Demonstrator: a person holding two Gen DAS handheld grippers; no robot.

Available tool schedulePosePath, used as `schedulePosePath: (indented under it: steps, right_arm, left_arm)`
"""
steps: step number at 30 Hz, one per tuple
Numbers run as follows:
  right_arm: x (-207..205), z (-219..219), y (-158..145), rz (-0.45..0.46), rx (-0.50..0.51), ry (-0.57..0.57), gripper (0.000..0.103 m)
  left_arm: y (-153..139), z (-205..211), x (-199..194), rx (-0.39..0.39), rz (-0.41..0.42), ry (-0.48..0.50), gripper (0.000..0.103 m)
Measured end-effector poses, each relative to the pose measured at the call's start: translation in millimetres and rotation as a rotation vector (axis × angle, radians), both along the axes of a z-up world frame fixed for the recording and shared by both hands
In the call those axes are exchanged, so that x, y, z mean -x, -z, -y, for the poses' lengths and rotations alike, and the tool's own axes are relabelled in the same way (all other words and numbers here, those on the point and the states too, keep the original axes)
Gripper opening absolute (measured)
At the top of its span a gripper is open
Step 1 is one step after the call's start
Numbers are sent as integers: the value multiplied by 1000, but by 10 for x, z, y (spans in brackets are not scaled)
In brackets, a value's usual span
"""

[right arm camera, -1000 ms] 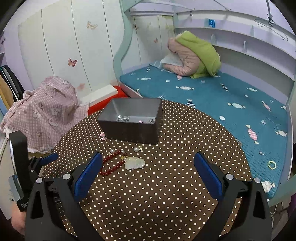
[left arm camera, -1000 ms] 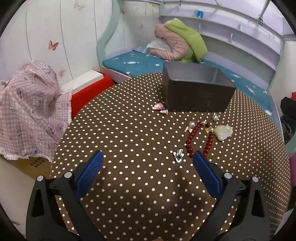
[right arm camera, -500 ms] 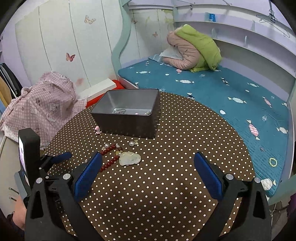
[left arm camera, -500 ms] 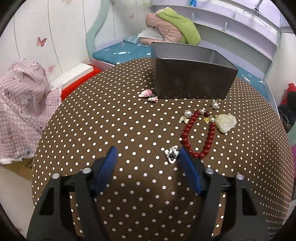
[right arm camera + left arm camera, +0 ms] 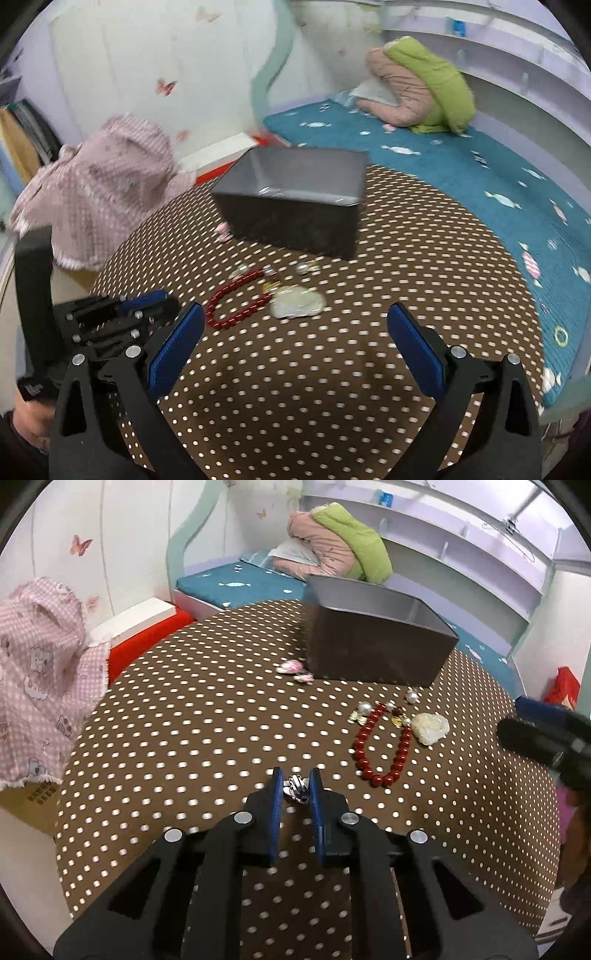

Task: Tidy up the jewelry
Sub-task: 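Grasp the small silver charm with the left gripper while the right gripper grasps the red bracelet, then carry the red bracelet toward the grey box with the right gripper while the left carries the charm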

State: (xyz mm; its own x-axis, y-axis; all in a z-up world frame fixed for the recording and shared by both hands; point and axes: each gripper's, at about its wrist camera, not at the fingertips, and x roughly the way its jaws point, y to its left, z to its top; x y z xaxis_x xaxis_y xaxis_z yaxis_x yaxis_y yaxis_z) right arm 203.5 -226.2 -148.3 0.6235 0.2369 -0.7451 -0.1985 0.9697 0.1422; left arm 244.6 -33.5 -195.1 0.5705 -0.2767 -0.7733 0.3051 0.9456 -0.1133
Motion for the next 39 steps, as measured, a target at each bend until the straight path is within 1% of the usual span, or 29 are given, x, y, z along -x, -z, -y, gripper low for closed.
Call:
schedulePosePath:
  steps: [2, 4, 5, 6, 7, 8, 10, 12, 13, 14, 15, 16, 17, 18, 21, 23, 27, 31, 36, 39]
  right_arm:
    - [-37, -131, 58, -11, 9, -54, 92]
    - [-80, -271, 109, -18, 21, -104, 81]
    - [-107, -356, 140, -20, 26, -134, 78]
    - [-135, -428, 170, -23, 33, -159, 72]
    - [-152, -477, 199, -26, 41, -174, 64]
    - [-188, -561, 250, -35, 60, -195, 60]
    - [-227, -659, 323, -47, 78, -225, 44]
    - [-250, -734, 376, -48, 99, -247, 38]
    - [-256, -784, 431, -56, 130, -261, 32]
    - [-240, -806, 435, -41, 153, -267, 29]
    - [-212, -835, 438, -19, 174, -282, 24]
    - [-196, -852, 439, -14, 178, -296, 17]
    - [-185, -864, 439, -9, 190, -303, 14]
    - [-171, -872, 438, -3, 205, -309, 8]
    - [-161, -817, 435, -5, 190, -293, 7]
    - [-139, -712, 376, -3, 143, -279, 6]
    - [-109, -451, 105, 29, 9, -256, 6]
    - [-135, -298, -128, 63, -70, -254, 6]
    - [-143, -198, -371, 95, -135, -252, 6]
    - [-132, -155, -526, 123, -148, -255, 6]
  left_arm:
    - [-51, -115, 13, 4, 12, -23, 14]
    - [-101, -189, 30, 3, 24, -44, 14]
    - [-122, -227, 37, 3, 29, -52, 14]
    - [-149, -277, 46, 3, 35, -64, 14]
    - [-165, -310, 53, 2, 38, -71, 14]
    - [-183, -319, 68, 2, 41, -78, 14]
    - [-213, -401, 89, 4, 46, -95, 14]
    - [-225, -469, 94, 8, 48, -110, 14]
    - [-229, -483, 102, 11, 48, -115, 14]
    - [-225, -511, 99, 13, 49, -118, 14]
    - [-232, -535, 102, 14, 50, -124, 14]
    - [-236, -549, 103, 16, 51, -128, 14]
    - [-242, -568, 106, 18, 51, -131, 14]
    - [-245, -586, 106, 21, 51, -134, 14]
    - [-274, -606, 112, 29, 58, -139, 14]
    - [-296, -604, 128, 33, 63, -139, 14]
    - [-353, -587, 137, 41, 77, -135, 14]
    - [-454, -546, 137, 51, 96, -127, 15]
    - [-630, -461, 107, 53, 131, -109, 15]
    - [-752, -410, 83, 52, 155, -97, 15]
